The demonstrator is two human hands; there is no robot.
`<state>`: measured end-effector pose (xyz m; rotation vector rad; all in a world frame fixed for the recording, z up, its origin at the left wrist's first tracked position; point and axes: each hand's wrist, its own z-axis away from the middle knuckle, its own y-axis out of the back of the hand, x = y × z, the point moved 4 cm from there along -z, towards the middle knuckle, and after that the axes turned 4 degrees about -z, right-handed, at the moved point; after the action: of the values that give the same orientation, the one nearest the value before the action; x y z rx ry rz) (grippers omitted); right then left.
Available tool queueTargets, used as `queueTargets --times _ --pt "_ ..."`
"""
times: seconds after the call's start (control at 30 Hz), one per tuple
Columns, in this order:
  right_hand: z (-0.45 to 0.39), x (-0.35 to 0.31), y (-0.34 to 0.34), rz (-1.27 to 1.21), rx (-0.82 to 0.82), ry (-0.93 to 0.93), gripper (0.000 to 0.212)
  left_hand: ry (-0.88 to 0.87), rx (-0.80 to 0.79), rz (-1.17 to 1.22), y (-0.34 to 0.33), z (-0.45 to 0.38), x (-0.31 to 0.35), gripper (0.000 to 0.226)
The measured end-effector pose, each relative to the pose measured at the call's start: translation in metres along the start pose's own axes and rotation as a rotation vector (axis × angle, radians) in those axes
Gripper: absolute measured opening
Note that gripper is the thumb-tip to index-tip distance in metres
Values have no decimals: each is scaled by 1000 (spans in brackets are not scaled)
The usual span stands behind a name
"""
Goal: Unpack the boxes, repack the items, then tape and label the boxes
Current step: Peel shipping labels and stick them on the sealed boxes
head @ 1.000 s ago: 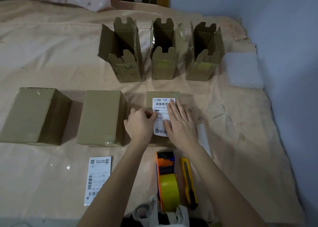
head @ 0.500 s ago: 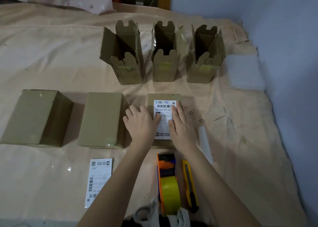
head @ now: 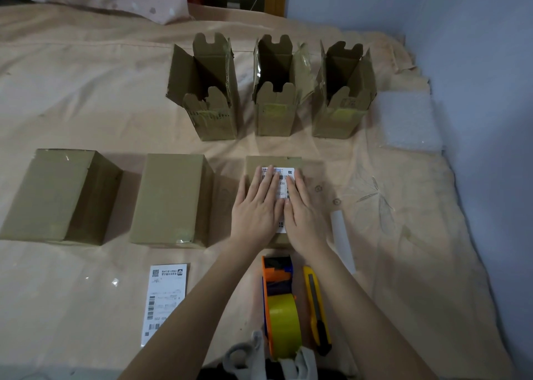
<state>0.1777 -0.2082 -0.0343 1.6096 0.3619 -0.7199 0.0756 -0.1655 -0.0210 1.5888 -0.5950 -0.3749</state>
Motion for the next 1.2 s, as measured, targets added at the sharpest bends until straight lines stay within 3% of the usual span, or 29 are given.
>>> queueTargets --times 0.23,0.37,0.5,0.63,0.9,1.07,1.2 --pt "1 -5 3 23 14 11 64 139 -10 31 -1 3 -11 63" --pt "-6 -19 11 364 37 88 56 233 -3 100 -3 7 -14 64" --pt "-19 -31 5 566 -57 239 55 234 -6 137 -3 7 -14 65" --pt "-24 -18 3 529 -119 213 57 235 -4 143 -1 7 -13 65" --pt "-14 -3 10 371 -80 53 68 187 -3 67 7 1 -11 62" --pt "-10 -9 9 395 -28 136 59 -60 -10 52 5 -9 -12 59" --pt "-6 -5 10 387 -41 169 60 28 6 68 0 -8 -17 58"
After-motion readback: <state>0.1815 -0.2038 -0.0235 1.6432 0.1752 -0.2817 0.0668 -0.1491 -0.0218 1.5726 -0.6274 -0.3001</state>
